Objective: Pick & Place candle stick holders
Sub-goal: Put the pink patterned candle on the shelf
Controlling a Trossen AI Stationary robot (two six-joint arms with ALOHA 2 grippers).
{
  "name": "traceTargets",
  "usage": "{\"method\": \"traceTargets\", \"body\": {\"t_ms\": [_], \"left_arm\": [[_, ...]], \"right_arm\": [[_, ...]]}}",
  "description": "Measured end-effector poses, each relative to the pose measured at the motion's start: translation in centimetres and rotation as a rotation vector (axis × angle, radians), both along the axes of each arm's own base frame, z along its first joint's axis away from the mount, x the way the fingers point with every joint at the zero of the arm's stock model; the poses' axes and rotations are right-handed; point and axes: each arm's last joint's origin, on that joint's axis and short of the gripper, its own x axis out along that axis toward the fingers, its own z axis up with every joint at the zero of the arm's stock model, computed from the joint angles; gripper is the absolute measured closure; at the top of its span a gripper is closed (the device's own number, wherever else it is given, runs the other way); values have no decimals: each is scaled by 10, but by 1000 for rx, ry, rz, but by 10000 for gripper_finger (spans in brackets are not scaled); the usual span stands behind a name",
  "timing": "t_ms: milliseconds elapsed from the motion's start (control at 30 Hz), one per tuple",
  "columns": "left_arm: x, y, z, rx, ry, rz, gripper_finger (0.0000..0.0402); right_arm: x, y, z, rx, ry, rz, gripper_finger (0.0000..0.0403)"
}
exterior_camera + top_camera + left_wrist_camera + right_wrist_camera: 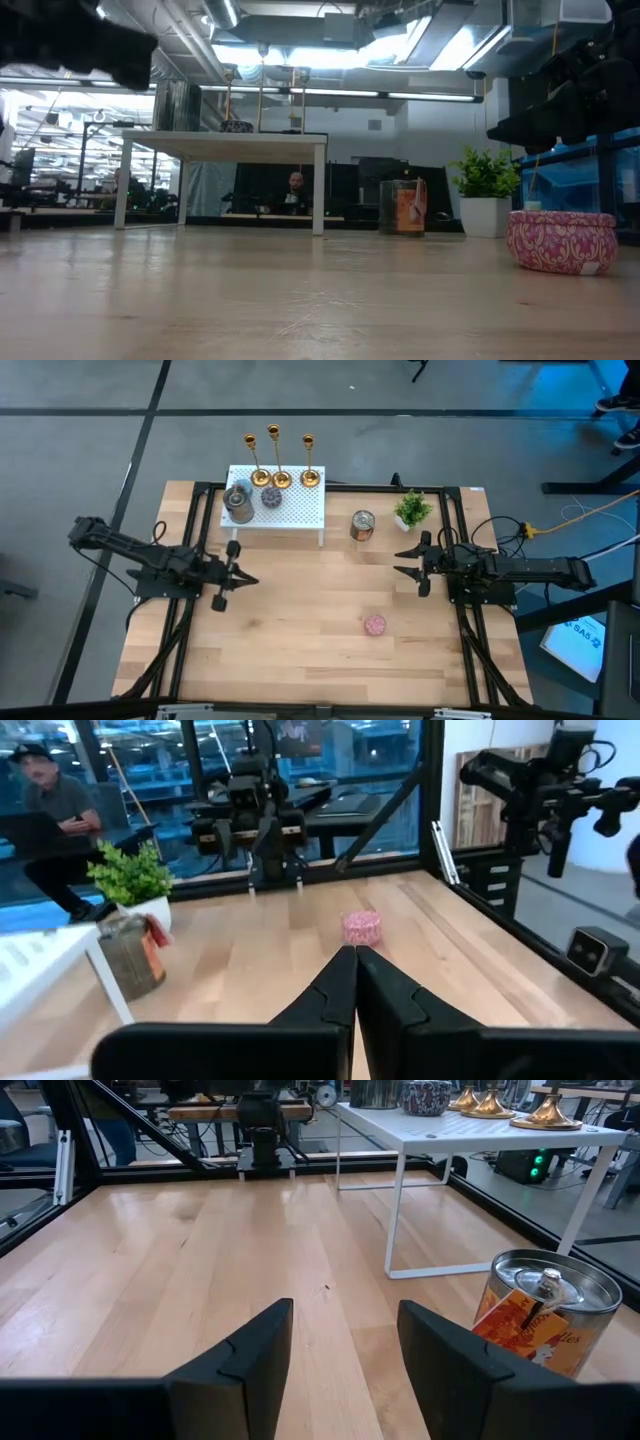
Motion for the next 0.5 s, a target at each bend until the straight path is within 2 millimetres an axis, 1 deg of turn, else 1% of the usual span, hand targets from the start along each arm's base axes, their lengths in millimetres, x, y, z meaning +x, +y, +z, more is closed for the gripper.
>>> {"method": "traceTargets", "body": {"t_ms": [100,200,500], "left_arm": [[-7,2,-14,-42,-24,10,400],[-12,4,-22,-72,-74,14,398],[-26,8,-17,-45,-151,19,399]], "right_arm": [[0,0,0,0,0,0,217],[0,0,0,0,0,0,217],[0,0,0,0,0,0,217]]}}
